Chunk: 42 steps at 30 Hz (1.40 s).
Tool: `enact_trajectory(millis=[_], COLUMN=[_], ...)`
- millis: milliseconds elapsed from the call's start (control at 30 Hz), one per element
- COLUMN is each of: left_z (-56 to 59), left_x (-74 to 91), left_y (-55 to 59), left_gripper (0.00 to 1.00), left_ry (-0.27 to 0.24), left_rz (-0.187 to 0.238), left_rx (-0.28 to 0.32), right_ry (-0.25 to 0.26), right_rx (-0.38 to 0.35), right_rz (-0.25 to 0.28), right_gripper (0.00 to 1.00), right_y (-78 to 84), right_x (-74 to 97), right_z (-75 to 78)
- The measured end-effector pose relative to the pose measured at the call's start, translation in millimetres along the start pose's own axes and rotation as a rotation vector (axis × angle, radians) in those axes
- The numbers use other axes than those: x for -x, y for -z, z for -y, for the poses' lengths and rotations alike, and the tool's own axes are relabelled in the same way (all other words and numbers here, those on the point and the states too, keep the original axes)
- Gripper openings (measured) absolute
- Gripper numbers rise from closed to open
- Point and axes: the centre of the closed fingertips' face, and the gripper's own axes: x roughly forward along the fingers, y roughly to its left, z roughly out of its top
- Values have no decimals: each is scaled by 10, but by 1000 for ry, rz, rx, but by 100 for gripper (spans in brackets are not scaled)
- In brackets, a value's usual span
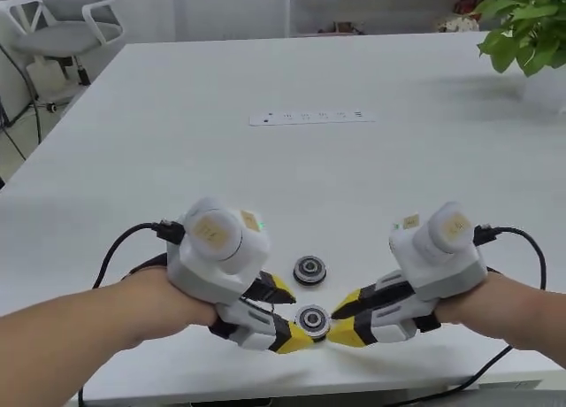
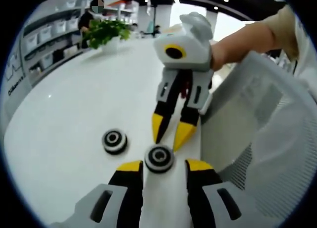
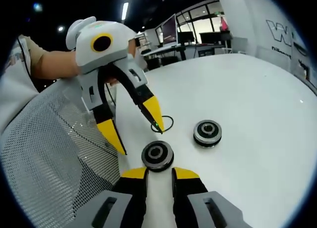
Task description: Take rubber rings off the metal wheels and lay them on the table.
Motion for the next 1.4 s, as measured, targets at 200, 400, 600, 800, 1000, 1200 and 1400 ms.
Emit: enact_trajectory(millis=[200,400,600,800,1000,1200,1400], left_z=[4,5,-15,-59,-31,-37,-35], left_x=[-51,-96,-145,-151,-155,-151,-149], left_y=[-20,-29,-28,-23,-16,-9,-3], left_gripper=[30,24,20,15,14,14,14], left_ry=[4,2,-9,-36,-65,-85,-95], left_rz=[6,5,1,6,0,-2,16], left_rx=[5,-3,-13,-30,-97,-119,-116], right_ry=[1,4,5,5,5,2,10], right_rx=[2,-3,-3,-3,2,21,34], right_rz=[-2,5,5,7,5,6,-1], right_gripper=[16,16,15,15,15,13,11], right_y=[11,6,3,2,2,5,22], right_x=[-18,-21,-26,-29,-32,-39,-36], right_z=[2,8,3,-3,-8,-20,-16])
